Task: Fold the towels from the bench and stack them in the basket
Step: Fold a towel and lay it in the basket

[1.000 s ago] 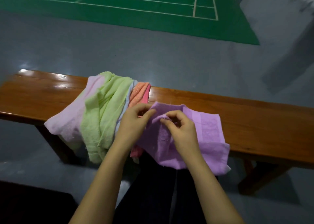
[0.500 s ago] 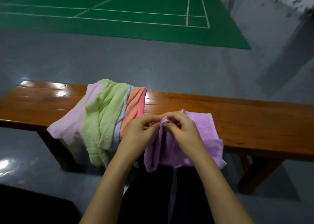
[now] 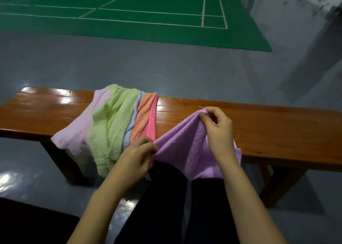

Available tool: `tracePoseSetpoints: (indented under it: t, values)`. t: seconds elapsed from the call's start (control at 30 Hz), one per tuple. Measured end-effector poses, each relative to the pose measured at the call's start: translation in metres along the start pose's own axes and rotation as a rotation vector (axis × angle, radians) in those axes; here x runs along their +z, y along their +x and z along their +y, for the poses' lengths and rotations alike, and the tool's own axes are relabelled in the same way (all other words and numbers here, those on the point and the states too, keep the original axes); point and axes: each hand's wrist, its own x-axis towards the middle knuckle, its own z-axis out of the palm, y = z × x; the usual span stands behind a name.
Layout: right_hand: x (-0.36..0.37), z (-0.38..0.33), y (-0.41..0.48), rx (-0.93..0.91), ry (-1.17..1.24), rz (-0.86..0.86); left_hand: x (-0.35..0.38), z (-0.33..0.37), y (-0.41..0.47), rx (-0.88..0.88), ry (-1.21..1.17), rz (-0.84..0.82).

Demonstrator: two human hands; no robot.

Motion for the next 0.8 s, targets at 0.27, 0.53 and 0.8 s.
tracePoseSetpoints:
  t: [0.27,0.53,0.8]
  values:
    - [-0.011,-0.017,0.002,-0.049,0.049,0.063,-0.022,0.008,0.015,-0.039,0.053,0.082]
    - [-0.039,-0.064,0.012,-0.156,0.084,0.209,-0.056,0.061,0.068,-0.05,-0.142,0.288]
    - [-0.065,-0.121,0.021,-0.3,0.071,0.357,-0.076,0.127,0.103,-0.089,-0.608,0.369]
